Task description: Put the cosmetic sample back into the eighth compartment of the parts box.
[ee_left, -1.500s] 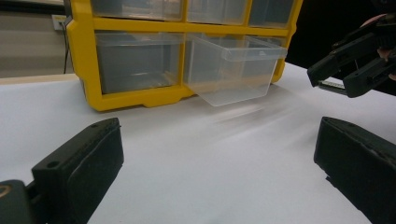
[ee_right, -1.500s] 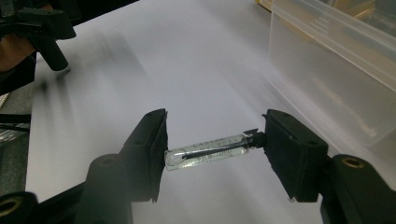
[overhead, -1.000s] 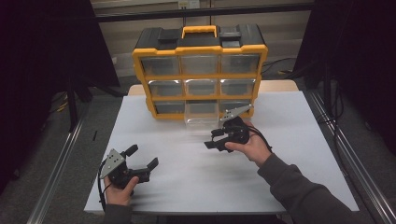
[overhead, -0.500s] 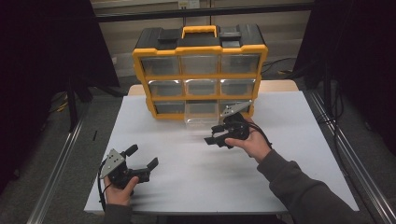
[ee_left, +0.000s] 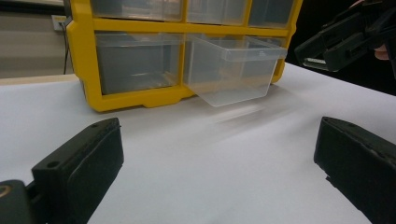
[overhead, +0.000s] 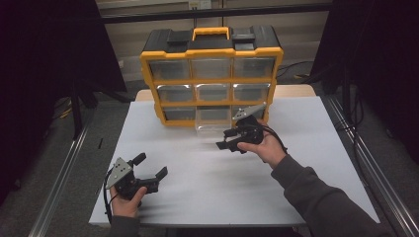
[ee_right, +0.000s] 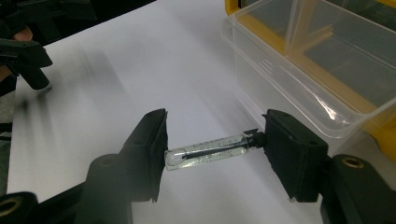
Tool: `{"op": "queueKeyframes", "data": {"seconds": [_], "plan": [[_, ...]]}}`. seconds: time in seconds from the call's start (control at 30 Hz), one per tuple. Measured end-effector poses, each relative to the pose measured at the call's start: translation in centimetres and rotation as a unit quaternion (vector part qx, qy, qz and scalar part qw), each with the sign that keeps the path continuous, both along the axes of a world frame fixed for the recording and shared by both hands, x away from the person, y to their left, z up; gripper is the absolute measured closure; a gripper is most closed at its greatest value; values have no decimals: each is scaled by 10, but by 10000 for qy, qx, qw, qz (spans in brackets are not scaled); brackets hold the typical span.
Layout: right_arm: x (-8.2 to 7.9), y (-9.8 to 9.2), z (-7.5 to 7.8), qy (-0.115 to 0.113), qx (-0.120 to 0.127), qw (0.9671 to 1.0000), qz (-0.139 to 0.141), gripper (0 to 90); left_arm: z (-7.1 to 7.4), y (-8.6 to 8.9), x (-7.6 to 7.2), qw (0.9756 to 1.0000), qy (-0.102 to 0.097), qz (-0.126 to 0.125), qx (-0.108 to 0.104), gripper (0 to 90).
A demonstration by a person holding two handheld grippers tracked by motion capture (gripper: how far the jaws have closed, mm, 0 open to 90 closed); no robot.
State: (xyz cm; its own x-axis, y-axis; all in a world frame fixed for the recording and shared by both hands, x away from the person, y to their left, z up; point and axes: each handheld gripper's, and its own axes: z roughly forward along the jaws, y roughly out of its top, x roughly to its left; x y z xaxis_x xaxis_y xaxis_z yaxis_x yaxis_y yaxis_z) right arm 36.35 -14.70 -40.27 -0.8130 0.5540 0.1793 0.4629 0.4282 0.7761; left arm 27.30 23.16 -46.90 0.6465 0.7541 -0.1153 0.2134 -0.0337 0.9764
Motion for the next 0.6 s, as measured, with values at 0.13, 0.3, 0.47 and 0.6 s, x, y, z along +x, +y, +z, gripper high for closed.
{"op": "queueKeyframes", "data": {"seconds": [0.13, 0.3, 0.47, 0.6], "plan": [[2, 0, 0, -3, 1, 10000, -32, 401, 0, 0, 0, 10000, 2, 1, 2, 14], [5, -1, 3, 5, 9, 10000, -25, 401, 0, 0, 0, 10000, -4, -11, 14, 14], [8, 0, 6, -43, -47, 10000, -35, 401, 0, 0, 0, 10000, -7, -11, 16, 14], [10, 0, 8, -44, -33, 10000, -64, 401, 0, 0, 0, 10000, -6, -16, 21, 14]]}}
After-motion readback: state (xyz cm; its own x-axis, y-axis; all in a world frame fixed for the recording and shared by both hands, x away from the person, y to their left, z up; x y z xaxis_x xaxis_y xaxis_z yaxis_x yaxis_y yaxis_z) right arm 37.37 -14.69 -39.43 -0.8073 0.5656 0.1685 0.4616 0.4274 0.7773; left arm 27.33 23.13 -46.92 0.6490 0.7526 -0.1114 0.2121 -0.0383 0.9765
